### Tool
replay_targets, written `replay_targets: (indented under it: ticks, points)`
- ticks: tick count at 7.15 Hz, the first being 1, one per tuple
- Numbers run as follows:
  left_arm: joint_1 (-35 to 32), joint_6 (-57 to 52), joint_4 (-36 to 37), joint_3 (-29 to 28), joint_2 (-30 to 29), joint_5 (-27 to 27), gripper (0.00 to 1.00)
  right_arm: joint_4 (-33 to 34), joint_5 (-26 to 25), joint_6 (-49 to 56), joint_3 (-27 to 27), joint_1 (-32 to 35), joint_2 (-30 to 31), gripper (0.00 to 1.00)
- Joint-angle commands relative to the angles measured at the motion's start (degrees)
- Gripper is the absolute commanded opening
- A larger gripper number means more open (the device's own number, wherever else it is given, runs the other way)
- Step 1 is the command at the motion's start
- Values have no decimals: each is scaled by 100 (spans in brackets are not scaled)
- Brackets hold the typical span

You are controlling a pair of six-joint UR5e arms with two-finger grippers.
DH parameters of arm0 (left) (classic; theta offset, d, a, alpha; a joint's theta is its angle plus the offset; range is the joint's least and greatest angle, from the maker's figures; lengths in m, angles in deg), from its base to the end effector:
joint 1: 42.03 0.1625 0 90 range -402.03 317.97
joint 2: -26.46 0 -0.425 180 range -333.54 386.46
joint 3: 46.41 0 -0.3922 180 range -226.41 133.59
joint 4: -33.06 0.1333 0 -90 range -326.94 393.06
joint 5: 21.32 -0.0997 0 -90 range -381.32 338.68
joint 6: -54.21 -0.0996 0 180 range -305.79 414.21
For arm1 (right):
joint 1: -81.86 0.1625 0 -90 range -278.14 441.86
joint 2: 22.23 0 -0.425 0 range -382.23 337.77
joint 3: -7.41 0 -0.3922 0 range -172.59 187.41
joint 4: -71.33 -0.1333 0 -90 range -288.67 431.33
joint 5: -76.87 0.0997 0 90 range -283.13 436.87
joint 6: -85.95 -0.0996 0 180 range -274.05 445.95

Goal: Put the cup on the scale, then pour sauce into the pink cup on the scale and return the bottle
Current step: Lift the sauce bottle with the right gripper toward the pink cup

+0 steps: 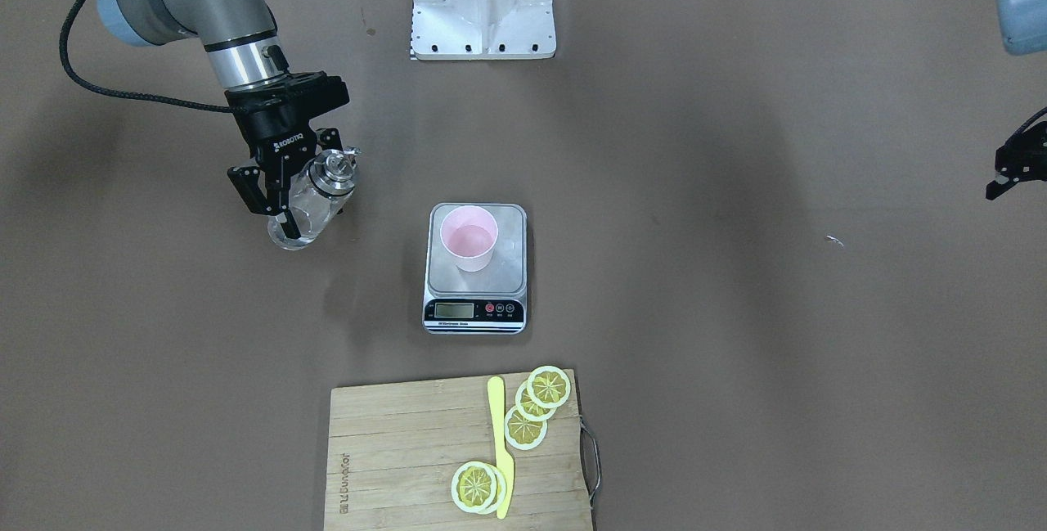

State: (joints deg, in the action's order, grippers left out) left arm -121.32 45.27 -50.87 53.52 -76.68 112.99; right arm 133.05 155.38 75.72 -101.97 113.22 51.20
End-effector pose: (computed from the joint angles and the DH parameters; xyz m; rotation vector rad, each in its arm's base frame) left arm 0.0440 -0.5755 0.4617 0.2720 0.7780 0.4382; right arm -0.4070 -0.4274 0.2922 1.0423 -0.4933 -0.6393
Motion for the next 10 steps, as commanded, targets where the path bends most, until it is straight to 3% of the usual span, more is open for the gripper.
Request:
replay_targets:
  ticks: [1, 6, 7, 10]
  points:
    - [-43, -11, -10, -9, 74, 7, 97, 830, -143, 362, -22, -8, -424, 26]
    - [-113, -152, -54, -35, 206, 7, 97, 3044, -933, 1435, 22, 1, -1302, 25]
    - [-113, -152, -54, -53, 206, 7, 97, 3318, -1004, 1445, 65, -25, -1470, 25]
    - [-148, -152, -54, -123, 206, 7, 97, 3329, -1311, 1462, 364, -174, -1507, 25]
